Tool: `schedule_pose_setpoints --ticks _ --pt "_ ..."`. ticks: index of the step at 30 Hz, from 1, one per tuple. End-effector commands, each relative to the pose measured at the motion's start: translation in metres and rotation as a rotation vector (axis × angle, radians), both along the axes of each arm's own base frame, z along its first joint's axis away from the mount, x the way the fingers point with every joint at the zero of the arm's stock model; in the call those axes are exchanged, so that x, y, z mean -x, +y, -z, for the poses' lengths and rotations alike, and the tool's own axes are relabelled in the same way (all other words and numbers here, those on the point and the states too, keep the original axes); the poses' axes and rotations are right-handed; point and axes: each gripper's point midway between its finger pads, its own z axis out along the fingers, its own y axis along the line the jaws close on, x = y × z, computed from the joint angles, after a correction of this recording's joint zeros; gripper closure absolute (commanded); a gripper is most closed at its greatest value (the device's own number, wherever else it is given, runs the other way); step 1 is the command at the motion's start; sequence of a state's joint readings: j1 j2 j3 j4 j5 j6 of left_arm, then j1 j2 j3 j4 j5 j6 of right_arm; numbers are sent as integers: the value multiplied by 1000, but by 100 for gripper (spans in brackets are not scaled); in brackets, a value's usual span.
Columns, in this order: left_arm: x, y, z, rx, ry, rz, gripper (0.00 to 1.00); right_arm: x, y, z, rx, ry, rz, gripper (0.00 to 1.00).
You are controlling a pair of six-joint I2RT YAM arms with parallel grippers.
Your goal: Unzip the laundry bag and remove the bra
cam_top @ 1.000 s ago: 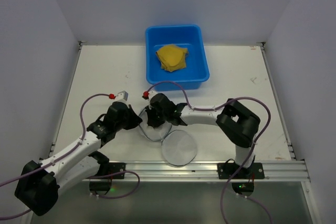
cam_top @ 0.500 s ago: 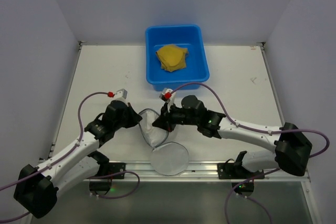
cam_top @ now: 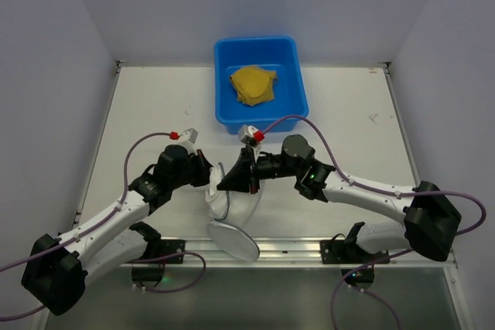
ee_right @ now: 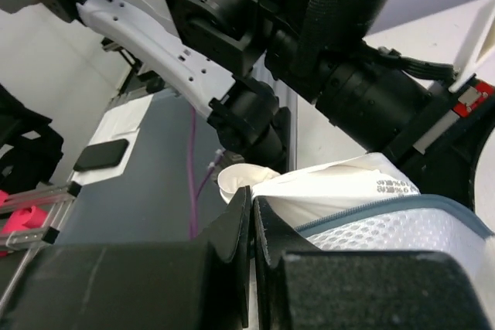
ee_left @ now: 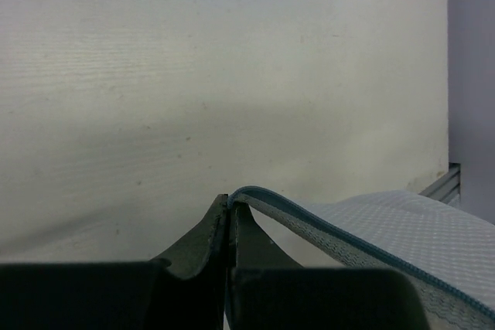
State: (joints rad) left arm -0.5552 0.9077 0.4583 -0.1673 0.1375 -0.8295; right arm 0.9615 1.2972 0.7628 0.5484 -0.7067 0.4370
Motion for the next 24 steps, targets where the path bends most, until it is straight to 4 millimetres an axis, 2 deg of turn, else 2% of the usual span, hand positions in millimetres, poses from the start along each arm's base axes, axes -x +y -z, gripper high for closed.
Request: schedule_pose_setpoints --ticks 1,4,7,10,11,12,14,15,16,18,19,20,21,22,23,24 --pt "0 -22 -25 120 -67 66 100 12 -2 -62 -191 -114 -98 100" --pt "1 -21 -15 113 -53 46 100 -4 -4 -67 -195 -116 -59 100" --pt "8 -29 -10 144 -32 66 100 -25 -8 -84 -233 -137 17 100" --pt "10 -31 -33 196 -82 73 100 -51 -3 -66 -122 -157 131 100" --pt "5 -25 -51 205 -143 40 100 -50 -4 -53 -86 -142 129 100" --pt "5 -21 -61 188 -151 27 100 -52 -7 -33 -46 -137 145 100" --pt "-1 -9 -84 153 -223 -16 100 -52 -13 -10 12 -116 171 100" --pt "1 -4 -84 123 -212 -23 100 -55 -16 1 39 -105 201 100" --pt "-1 -4 -99 131 -240 -24 100 -54 -20 18 78 -83 208 100" --pt "0 -8 -107 153 -251 -5 100 -51 -23 32 115 -56 204 100" --pt "2 -12 -109 170 -254 15 100 -49 -22 34 116 -44 189 100" --pt "5 -19 -101 191 -221 48 100 -46 -19 36 121 -29 168 100" --pt "3 -25 -104 222 -234 62 100 -42 -17 32 113 -24 142 100" --pt "4 -30 -99 234 -221 77 100 -35 -13 19 85 -26 90 100" --pt "6 -34 -85 236 -178 93 100 -29 -10 9 53 -32 48 100" --pt "5 -37 -84 245 -180 98 100 -21 -7 -6 20 -12 -11 100"
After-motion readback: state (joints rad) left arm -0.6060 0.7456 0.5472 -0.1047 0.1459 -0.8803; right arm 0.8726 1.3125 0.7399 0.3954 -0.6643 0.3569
